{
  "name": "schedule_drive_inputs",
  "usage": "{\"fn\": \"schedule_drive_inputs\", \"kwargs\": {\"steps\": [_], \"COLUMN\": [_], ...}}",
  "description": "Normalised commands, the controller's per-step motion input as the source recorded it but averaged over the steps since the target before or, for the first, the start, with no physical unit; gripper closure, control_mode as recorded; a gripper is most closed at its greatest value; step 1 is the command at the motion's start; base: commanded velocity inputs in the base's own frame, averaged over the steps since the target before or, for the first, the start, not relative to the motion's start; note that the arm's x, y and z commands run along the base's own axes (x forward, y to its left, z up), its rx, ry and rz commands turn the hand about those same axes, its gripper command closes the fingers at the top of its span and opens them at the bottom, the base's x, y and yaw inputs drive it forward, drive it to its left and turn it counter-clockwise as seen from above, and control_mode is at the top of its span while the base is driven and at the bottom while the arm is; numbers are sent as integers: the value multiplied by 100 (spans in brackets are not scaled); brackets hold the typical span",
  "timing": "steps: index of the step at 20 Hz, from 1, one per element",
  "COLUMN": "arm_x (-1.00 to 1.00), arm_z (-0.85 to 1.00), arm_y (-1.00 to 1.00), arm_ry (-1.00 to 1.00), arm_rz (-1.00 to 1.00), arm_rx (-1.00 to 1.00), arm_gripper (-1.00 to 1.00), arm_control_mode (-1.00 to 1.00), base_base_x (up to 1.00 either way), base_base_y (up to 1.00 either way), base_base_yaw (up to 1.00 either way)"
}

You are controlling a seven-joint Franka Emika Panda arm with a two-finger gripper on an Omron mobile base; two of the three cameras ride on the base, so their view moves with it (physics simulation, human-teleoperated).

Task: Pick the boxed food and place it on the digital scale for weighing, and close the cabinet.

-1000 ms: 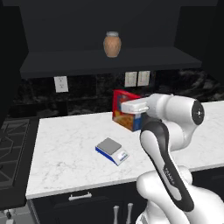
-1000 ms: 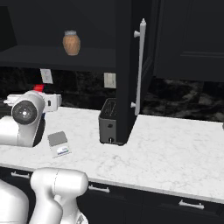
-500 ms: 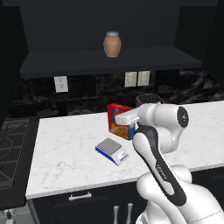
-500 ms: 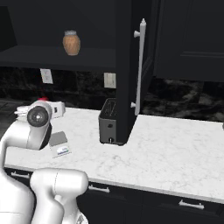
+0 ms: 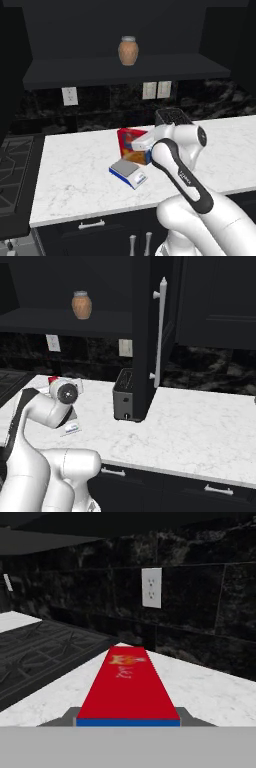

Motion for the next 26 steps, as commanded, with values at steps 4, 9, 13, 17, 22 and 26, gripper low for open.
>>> {"fn": "schedule_drive_inputs", "kwargs": {"steps": [4, 9, 13, 17, 22, 26], "arm_x": [23, 36, 37, 35, 30, 29], "arm_z": [-45, -51, -33, -41, -44, -34], "arm_y": [6, 1, 18, 6, 9, 5], "arm_ry": [-5, -2, 3, 4, 1, 0], "arm_rz": [9, 8, 5, 5, 5, 1], "arm_rx": [2, 8, 0, 0, 0, 0], "arm_gripper": [100, 100, 100, 100, 100, 100], "arm_control_mode": [-100, -100, -100, -100, -100, -100], "base_base_x": [0, 0, 0, 0, 0, 0], "base_base_y": [0, 0, 0, 0, 0, 0], "base_base_yaw": [0, 0, 0, 0, 0, 0]}}
